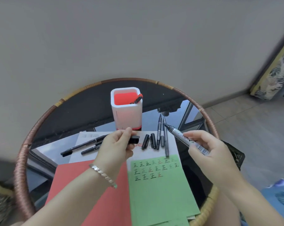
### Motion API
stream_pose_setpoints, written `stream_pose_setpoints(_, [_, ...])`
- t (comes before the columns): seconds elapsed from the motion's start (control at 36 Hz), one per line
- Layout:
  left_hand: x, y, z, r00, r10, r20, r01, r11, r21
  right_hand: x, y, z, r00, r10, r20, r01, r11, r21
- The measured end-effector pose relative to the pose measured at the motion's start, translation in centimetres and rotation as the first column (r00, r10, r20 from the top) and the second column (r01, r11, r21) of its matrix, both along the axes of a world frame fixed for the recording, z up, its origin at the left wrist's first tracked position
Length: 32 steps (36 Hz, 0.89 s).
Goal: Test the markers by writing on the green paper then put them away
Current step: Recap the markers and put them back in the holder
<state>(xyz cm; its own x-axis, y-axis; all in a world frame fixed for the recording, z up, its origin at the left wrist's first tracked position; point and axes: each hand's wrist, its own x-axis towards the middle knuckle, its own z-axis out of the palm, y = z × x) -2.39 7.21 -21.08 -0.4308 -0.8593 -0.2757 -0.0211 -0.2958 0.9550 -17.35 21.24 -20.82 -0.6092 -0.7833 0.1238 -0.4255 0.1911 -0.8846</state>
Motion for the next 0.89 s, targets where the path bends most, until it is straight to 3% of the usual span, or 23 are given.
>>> stream_pose_setpoints(0.17, [2.9, -0.2, -0.6, 0.978, -0.025, -0.207, 0.060, 0.985, 0.163, 2.1, -0.9, 0.6, 0.996, 0.091, 0.008, -0.091, 0.996, -0.012])
stream_pose_setpoints(0.28, [3.9, -0.1, -0.6, 0.969, 0.007, -0.248, 0.040, 0.982, 0.184, 2.7, -1.2, 0.8, 0.994, 0.111, 0.012, -0.111, 0.994, 0.009])
stream_pose_setpoints(0.44, [4.2, 0.2, -0.7, 0.985, -0.005, -0.175, 0.036, 0.984, 0.173, 2.9, -1.2, 0.8, 0.984, 0.180, -0.016, -0.179, 0.983, 0.027])
stream_pose_setpoints(0.89, [3.9, 1.6, -0.4, 0.966, -0.251, -0.060, 0.250, 0.968, -0.036, 2.8, -1.2, 0.7, 0.928, 0.372, -0.016, -0.372, 0.927, -0.043])
